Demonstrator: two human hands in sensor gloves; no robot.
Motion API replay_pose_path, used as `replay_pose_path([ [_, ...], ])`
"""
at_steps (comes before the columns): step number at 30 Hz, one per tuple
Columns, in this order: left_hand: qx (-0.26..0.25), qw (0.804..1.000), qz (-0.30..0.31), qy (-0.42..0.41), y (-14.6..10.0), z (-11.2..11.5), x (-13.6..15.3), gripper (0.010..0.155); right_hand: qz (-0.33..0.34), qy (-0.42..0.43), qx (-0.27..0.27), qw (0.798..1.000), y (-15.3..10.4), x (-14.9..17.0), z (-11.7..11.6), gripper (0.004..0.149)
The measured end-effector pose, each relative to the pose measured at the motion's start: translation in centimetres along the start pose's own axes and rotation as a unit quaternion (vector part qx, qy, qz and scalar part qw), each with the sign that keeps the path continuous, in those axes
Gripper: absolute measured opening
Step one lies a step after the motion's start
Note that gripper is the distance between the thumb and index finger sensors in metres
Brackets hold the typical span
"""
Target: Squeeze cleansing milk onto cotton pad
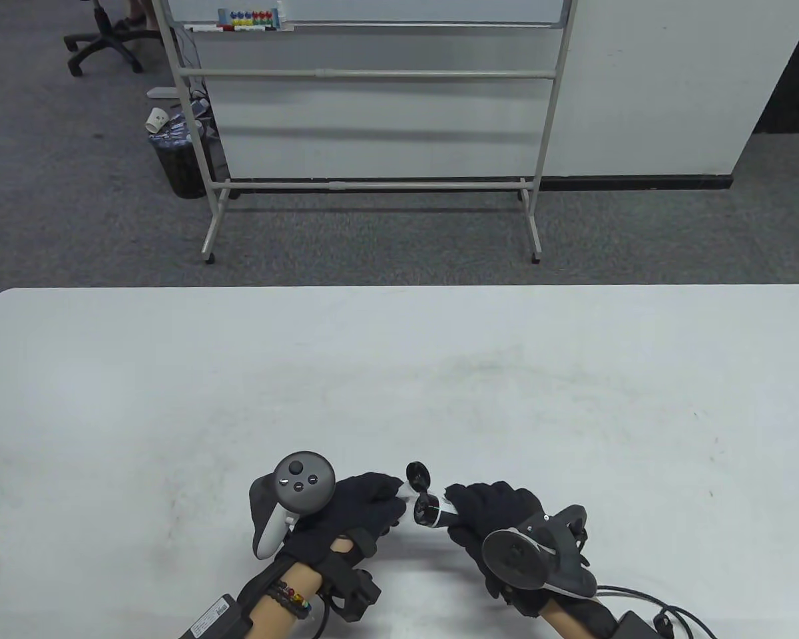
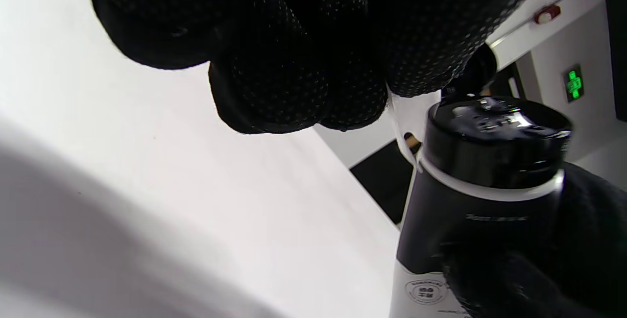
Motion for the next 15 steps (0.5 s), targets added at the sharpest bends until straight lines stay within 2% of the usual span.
replay_pose_path([
  [4,-0.002,1.0,0.02,0.013,-0.4,0.6,-0.8,0.042,-0.006,-0.005,-0.005,1.0,0.1,0.0,-0.3,0.058],
  [15,-0.054,0.994,0.075,0.065,-1.4,0.9,-2.5,0.045,-0.025,-0.017,-0.013,0.999,0.2,0.2,-0.4,0.057],
])
Point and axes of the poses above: the tracker on the back of each hand, its own x axis roughly to the little-finger side, its own y axis roughly from the wrist to the fingertips, z = x × y, the point moved 4 cm from there along y, roughly from the wrist to the fingertips, and after that the axes turned 9 degrees about -x, right-handed, at the moved point
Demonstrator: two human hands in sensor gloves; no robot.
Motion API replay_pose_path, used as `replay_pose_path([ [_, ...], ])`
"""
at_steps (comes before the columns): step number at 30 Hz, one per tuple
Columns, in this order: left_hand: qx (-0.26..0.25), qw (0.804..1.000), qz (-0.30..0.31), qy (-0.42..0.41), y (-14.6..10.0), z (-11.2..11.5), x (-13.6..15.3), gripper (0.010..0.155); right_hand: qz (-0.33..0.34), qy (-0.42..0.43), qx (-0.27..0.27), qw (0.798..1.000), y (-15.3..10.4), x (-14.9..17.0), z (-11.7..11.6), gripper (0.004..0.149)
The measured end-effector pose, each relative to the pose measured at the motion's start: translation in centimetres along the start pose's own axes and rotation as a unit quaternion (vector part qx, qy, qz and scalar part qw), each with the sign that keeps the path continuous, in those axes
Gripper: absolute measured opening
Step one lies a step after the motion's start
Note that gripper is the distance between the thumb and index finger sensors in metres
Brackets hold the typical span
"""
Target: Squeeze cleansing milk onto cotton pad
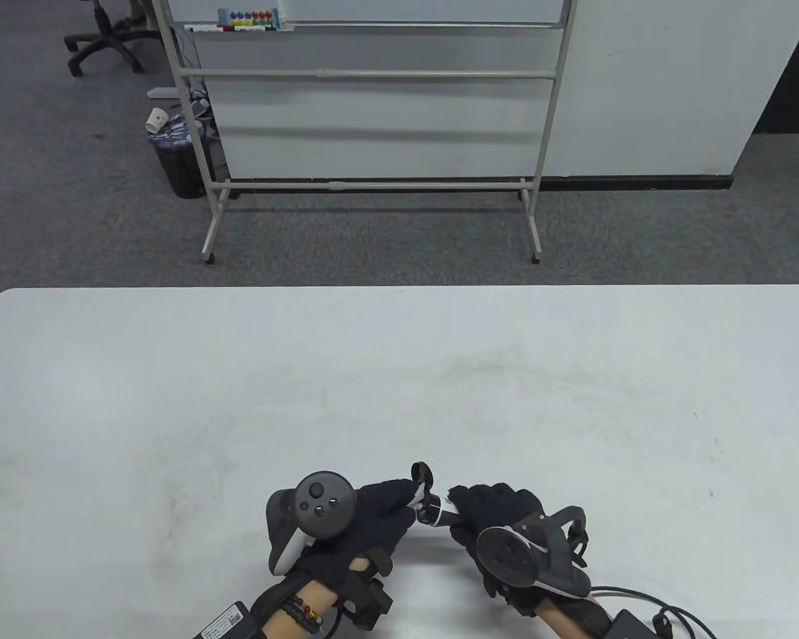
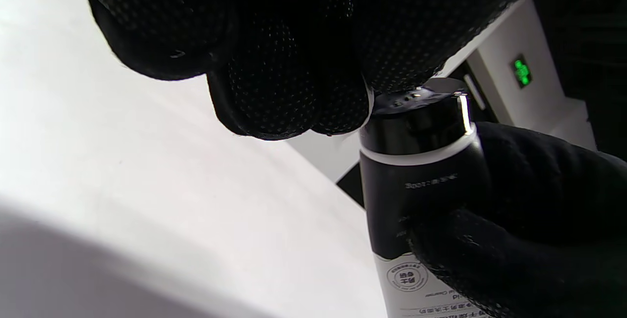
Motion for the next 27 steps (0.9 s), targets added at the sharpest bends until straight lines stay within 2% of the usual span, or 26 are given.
replay_pose_path([
  [7,-0.036,0.993,0.07,0.083,-0.6,-0.1,-2.0,0.044,-0.014,0.022,-0.008,1.0,0.1,0.5,-0.1,0.057],
  [16,-0.083,0.969,0.153,0.176,-1.3,-0.3,-3.5,0.041,-0.036,0.072,-0.019,0.997,0.1,1.5,-0.5,0.058],
  [19,-0.068,0.979,0.128,0.144,-0.8,-0.4,-2.8,0.039,-0.049,0.101,-0.02,0.993,0.1,2.3,-0.6,0.058],
  [21,-0.057,0.988,0.099,0.102,-0.4,-0.6,-1.8,0.039,-0.048,0.127,-0.017,0.991,0.1,2.7,-0.7,0.059],
  [23,-0.023,0.997,0.063,0.036,0.2,-0.5,-0.5,0.039,-0.064,0.174,-0.021,0.983,0.1,3.5,-0.9,0.061],
  [25,0.01,0.999,0.027,-0.029,0.7,-0.4,0.8,0.039,-0.072,0.228,-0.025,0.971,0.1,4.2,-1.1,0.062],
  [27,0.056,0.994,0.01,-0.09,1.3,0.0,2.0,0.039,-0.076,0.3,-0.03,0.95,0.0,4.8,-1.4,0.063],
])
Point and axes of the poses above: the tracker on the back of each hand, its own x axis roughly to the little-finger side, its own y axis roughly from the wrist to the fingertips, z = x × y, the point moved 4 cm from there along y, roughly from the wrist to the fingertips, and after that the axes turned 9 degrees about -x, right-handed, at the moved point
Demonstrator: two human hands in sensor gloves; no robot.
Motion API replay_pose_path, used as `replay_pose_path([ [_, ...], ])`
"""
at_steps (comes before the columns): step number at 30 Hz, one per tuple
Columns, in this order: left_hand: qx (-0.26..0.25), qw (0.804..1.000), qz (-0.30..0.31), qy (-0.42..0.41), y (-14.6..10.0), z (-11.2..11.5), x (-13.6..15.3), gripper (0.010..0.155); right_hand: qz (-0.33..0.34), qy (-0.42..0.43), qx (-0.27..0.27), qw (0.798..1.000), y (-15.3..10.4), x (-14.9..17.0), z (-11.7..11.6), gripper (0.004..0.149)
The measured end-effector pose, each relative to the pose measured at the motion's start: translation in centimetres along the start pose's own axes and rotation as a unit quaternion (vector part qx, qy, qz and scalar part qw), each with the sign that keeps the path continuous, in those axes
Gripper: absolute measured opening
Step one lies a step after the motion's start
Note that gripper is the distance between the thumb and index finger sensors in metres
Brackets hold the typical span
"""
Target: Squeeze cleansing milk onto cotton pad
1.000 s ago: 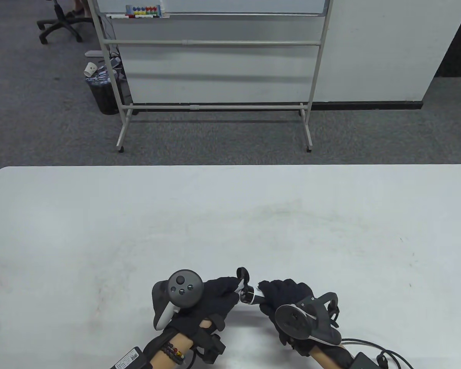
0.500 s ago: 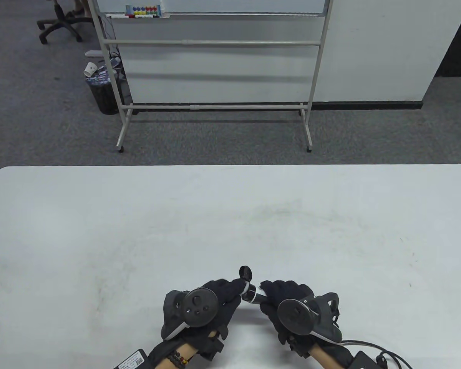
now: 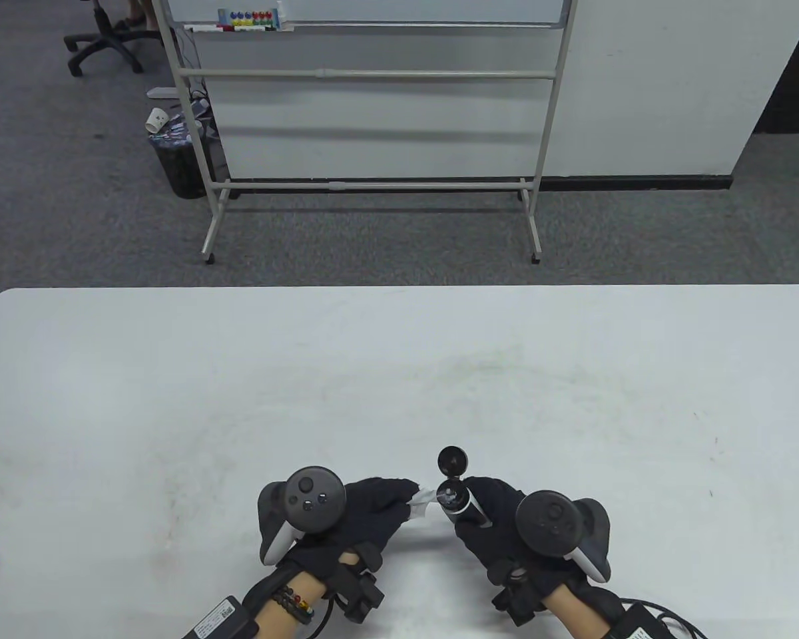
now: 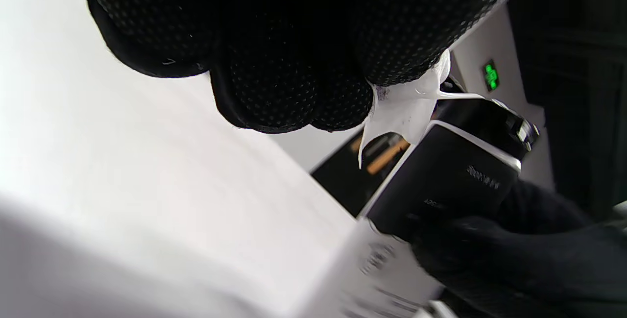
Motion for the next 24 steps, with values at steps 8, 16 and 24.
replay_pose_path([
  [8,0.06,0.99,-0.049,-0.117,0.8,0.2,2.8,0.04,0.03,0.19,-0.029,0.981,0.2,1.0,-0.1,0.079],
  [16,0.083,0.984,-0.068,-0.145,0.9,0.6,3.9,0.041,0.052,0.189,-0.03,0.98,0.0,0.3,0.1,0.096],
  [24,0.079,0.985,-0.086,-0.124,1.0,0.2,4.4,0.041,0.068,0.156,0.019,0.985,-0.4,-0.1,0.7,0.08],
])
Point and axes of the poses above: the tracker on the back of each hand, its own x axis roughly to the little-finger side, its own y axis roughly from the wrist to the fingertips, z = x × y, the point moved 4 cm from there along y, roughly from the wrist to the fingertips, and after that the axes turned 9 degrees about -x, right-handed, at the moved point
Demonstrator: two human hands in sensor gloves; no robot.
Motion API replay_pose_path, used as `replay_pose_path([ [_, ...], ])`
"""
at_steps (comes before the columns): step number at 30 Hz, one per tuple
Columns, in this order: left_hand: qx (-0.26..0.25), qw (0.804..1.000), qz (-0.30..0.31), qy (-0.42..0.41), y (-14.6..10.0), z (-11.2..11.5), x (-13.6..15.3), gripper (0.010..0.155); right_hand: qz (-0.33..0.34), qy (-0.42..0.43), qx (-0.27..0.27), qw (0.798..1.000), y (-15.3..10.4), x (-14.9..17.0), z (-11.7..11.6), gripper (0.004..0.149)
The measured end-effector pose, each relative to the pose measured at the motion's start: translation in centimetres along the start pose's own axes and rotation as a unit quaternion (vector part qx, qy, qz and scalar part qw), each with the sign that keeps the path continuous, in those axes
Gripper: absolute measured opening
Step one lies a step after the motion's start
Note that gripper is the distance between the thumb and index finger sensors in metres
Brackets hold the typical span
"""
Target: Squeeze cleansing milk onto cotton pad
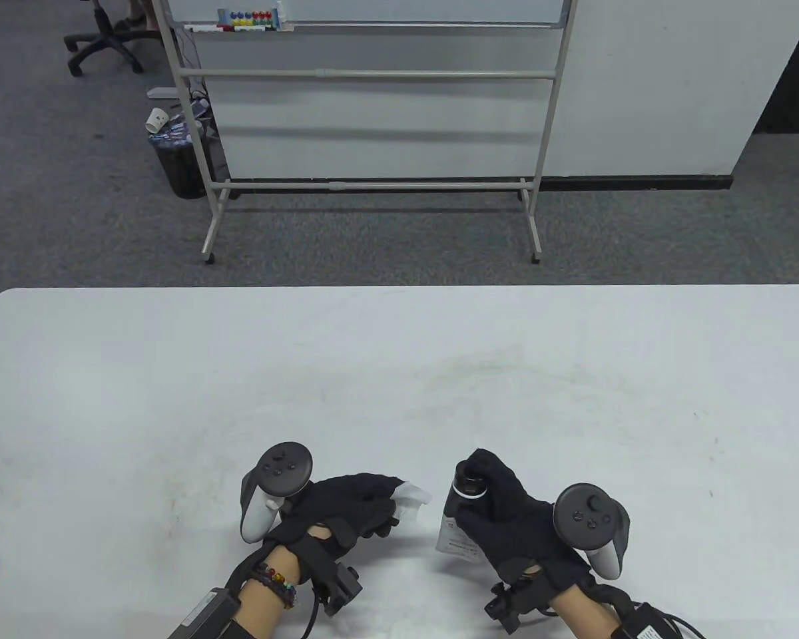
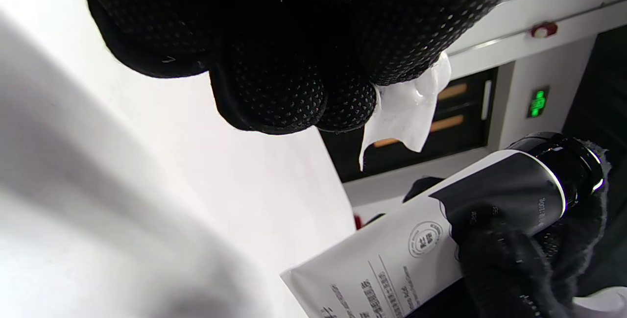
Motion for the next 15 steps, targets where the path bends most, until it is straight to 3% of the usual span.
replay_pose_path([
  [8,-0.019,0.997,-0.033,0.06,0.2,-1.3,0.7,0.042,0.013,0.01,0.065,0.998,-0.5,-0.1,1.4,0.06],
  [13,-0.044,0.991,-0.067,0.106,0.5,-3.0,1.4,0.043,0.002,0.019,0.078,0.997,-0.6,0.3,1.8,0.062],
  [15,-0.065,0.977,-0.118,0.164,0.4,-4.1,2.3,0.043,-0.003,0.018,0.069,0.997,-0.5,0.4,1.8,0.063],
])
Point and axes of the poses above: the tracker on the back of each hand, its own x axis roughly to the little-finger side, its own y axis roughly from the wrist to the fingertips, z = x × y, the point moved 4 cm from there along y, roughly from the wrist to the fingertips, and after that the axes turned 9 degrees about -x, right-handed, at the moved point
